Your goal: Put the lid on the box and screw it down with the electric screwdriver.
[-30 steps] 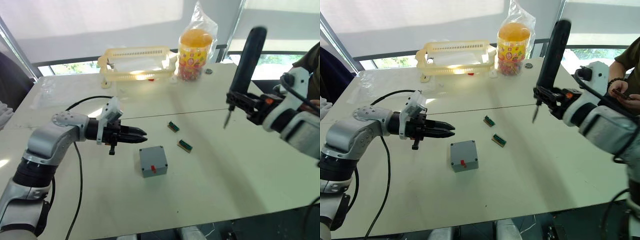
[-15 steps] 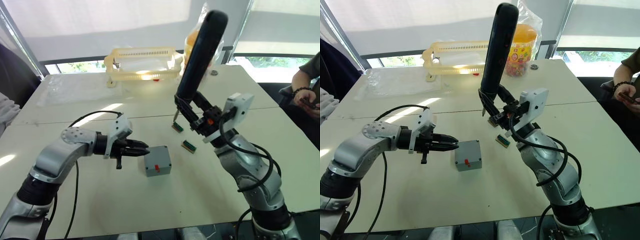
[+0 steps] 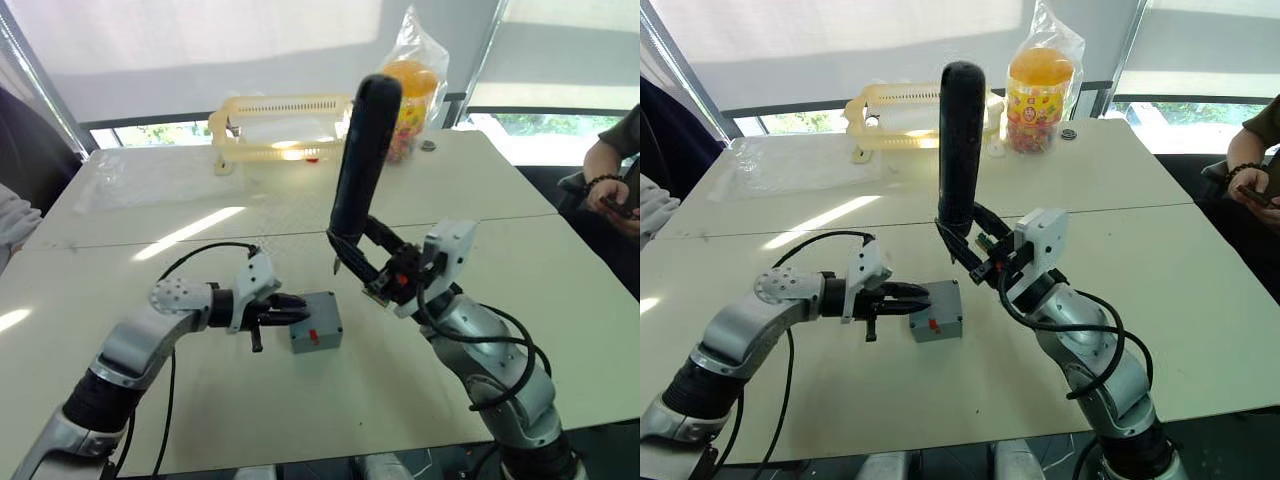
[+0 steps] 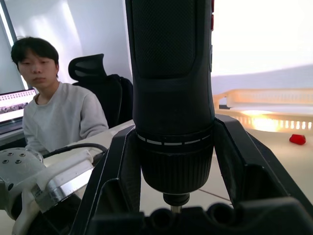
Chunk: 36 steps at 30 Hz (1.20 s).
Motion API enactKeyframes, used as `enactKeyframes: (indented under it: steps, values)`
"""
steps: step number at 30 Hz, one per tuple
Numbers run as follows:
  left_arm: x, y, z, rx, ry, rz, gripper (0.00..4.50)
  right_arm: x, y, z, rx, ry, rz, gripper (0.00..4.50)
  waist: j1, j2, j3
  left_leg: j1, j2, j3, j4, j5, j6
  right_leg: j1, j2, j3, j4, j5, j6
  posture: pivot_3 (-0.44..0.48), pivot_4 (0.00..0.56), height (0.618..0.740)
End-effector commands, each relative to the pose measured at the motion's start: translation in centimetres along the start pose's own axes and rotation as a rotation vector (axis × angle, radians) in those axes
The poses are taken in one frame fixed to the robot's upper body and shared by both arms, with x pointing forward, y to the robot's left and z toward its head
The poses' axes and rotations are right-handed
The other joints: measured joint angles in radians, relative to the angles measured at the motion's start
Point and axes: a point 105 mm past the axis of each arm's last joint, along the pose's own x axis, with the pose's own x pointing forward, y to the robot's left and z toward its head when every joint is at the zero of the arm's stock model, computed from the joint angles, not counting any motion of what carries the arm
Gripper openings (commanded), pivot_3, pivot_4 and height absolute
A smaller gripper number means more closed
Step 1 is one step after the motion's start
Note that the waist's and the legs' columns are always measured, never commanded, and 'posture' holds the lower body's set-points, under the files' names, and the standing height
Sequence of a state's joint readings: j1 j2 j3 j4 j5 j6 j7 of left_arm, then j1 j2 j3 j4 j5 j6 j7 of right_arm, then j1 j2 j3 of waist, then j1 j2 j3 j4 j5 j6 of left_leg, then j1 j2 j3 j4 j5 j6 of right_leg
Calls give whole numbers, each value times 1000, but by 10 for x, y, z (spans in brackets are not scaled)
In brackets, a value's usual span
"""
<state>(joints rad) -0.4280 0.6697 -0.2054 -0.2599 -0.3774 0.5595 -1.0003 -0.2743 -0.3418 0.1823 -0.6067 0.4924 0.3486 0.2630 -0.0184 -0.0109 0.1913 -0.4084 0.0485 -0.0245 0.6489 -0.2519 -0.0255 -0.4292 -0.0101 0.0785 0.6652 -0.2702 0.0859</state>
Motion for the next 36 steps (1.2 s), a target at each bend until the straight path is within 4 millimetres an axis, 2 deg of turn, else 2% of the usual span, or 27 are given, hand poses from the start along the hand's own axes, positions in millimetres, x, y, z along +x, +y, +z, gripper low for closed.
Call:
enactKeyframes:
  steps: [1, 8, 20, 36]
  values:
    - [2, -5, -10, 19, 26, -8, 935, -1, 3, 12, -28, -81, 11, 1732, 0, 0, 0, 0, 0, 0, 0, 0, 0, 0, 0, 0, 0, 0, 0, 0, 150, 740]
    - [4, -5, -25, 38, 71, -6, 935, -1, 1, -3, -21, -71, -11, 1732, 1, 0, -1, 1, 0, 0, 0, 0, 0, 2, 0, 0, 0, 0, 0, 0, 150, 740]
    - [6, -1, -24, 43, 75, -13, 935, 0, -4, -17, -34, -54, -42, 1732, 0, 0, -2, 2, 0, 0, 0, 0, 0, 2, 0, 0, 0, 0, 0, 0, 150, 740]
    - [6, -1, -26, 46, 77, -9, 935, 1, -5, -27, -34, -39, -48, 1732, 0, 0, -3, 2, 0, 0, 0, 0, 0, 3, 0, 0, 0, 0, 0, 0, 150, 740]
